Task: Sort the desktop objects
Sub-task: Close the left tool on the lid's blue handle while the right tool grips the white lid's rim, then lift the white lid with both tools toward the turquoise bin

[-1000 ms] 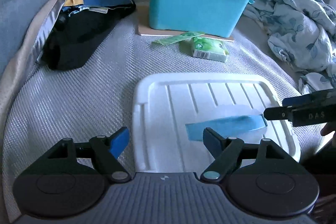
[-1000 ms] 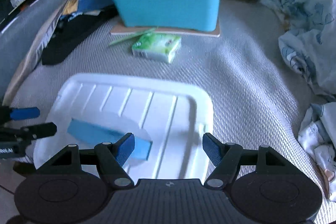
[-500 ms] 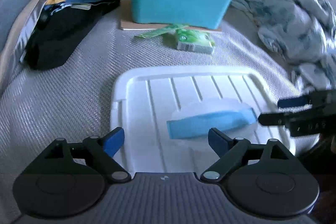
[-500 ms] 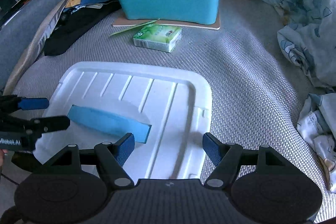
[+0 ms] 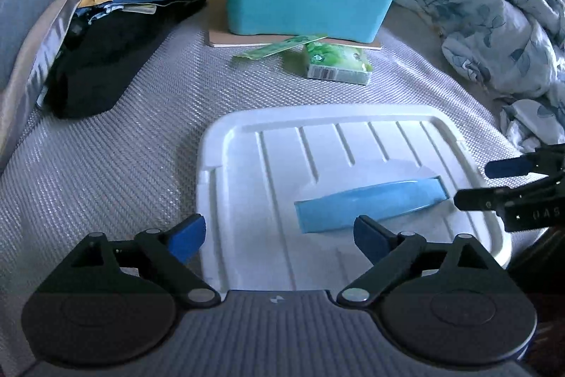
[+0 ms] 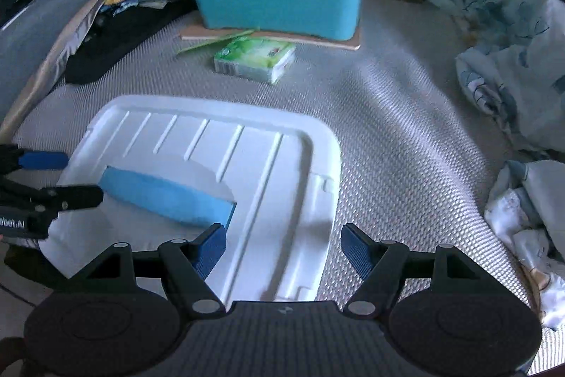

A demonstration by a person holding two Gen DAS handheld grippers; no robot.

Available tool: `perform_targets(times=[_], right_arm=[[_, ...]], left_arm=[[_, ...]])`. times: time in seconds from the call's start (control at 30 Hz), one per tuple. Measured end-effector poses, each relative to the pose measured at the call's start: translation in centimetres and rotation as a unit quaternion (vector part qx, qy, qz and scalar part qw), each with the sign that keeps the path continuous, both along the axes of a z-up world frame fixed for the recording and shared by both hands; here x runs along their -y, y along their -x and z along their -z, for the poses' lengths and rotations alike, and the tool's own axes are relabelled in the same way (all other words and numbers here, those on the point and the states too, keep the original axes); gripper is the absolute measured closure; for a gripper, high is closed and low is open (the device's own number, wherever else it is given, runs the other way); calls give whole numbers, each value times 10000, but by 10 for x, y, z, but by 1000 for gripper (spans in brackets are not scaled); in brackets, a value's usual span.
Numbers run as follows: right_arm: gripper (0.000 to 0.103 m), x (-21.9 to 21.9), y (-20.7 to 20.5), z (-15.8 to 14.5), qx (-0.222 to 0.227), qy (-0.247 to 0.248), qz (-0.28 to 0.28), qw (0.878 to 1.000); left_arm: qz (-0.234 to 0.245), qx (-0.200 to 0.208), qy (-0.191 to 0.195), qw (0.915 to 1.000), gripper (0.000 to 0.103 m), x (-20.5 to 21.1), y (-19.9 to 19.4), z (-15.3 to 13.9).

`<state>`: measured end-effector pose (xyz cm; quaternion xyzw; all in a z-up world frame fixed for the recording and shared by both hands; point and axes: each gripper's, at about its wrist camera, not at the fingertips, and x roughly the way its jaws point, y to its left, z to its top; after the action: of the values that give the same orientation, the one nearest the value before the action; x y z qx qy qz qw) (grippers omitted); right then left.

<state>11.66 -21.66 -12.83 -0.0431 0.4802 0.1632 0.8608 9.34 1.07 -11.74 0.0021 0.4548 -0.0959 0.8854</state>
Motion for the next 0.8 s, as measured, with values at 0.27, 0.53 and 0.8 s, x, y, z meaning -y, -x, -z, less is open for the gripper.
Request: perform_targets(times=[0.27, 0.53, 0.8], right_arm=[[21, -6, 2, 4, -11, -79, -89, 9999], [9, -7, 1, 12, -110, -323, 52, 9994], [0, -18, 3, 18, 29, -252, 192, 9995]], left_arm=[[-107, -168, 21, 9998, 8, -6, -3, 10], [-13, -142, 20, 9999, 0, 0, -1, 15], [-123, -79, 42, 9999, 0, 1, -2, 18]])
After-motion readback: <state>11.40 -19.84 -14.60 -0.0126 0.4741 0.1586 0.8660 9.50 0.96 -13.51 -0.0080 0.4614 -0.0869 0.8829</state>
